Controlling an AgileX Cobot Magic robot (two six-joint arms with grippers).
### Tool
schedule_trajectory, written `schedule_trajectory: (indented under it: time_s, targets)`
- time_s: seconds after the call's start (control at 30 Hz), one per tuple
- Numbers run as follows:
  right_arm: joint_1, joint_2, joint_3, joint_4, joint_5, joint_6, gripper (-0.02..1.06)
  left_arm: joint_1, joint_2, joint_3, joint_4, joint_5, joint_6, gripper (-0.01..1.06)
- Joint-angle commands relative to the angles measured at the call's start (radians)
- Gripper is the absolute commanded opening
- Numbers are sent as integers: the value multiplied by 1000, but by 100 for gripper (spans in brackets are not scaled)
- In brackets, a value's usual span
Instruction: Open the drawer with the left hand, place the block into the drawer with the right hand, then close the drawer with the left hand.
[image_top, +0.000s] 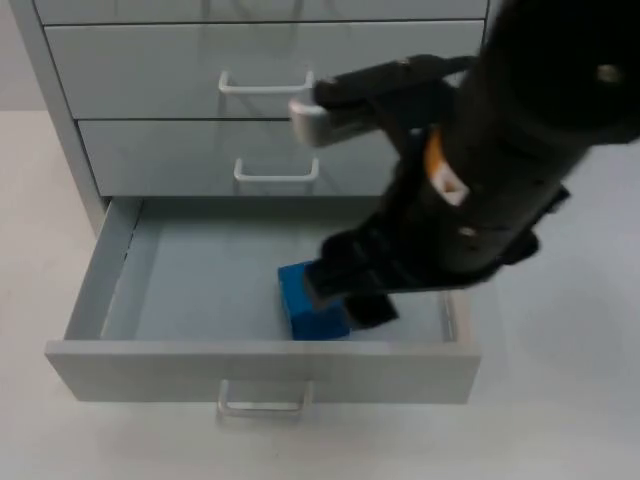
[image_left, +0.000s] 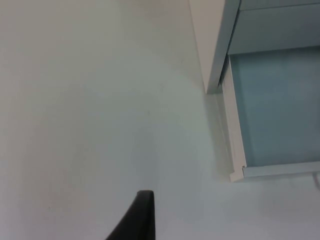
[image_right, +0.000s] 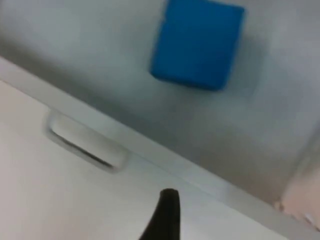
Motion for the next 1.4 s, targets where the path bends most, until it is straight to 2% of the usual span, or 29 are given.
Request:
schedule_trajectory:
  time_s: [0.0, 0.13, 0.27, 0.3, 0.43, 0.47, 0.6, 0.63, 0.8, 0.83, 0.9, 0.97, 1.23, 1.37]
  targets:
    - [-23, -49, 59, -3, -29, -7, 75, 5, -6, -2, 3, -17, -2, 105]
    - [-67, -101, 147, -3, -49, -9, 75, 5, -6, -2, 2, -19, -2, 105]
    - [-178, -177, 225, 8, -51, -64, 75, 5, -6, -2, 1, -19, -2, 105]
    - [-178, -177, 225, 8, -51, -64, 75, 5, -6, -2, 1, -19, -2, 105]
    - [-367, -269, 257, 88, -26, -214, 75, 5, -6, -2, -2, -19, 0, 105]
    - [-367, -269, 257, 88, -26, -214, 75, 5, -6, -2, -2, -19, 0, 105]
    - [-542, -349, 257, 142, 13, -329, 75, 5, -6, -2, -6, -21, 0, 105]
    - [-542, -349, 257, 142, 13, -329, 75, 5, -6, -2, -6, -21, 0, 105]
    - [-737, -428, 257, 268, 72, -513, 75, 5, -6, -2, -15, -21, 4, 105]
    - [-737, -428, 257, 268, 72, -513, 75, 5, -6, -2, -15, -21, 4, 105]
    - [-799, -451, 257, 309, 89, -561, 75, 5, -6, -2, -27, -23, 17, 105]
    - [-843, -480, 257, 305, 113, -572, 75, 5, -6, -2, -39, -23, 35, 105]
    - [-858, -494, 257, 298, 118, -575, 75, 5, 5, -2, -62, -23, 47, 105]
    - [-858, -494, 257, 293, 114, -575, 75, 5, 31, -2, -150, -25, 119, 105]
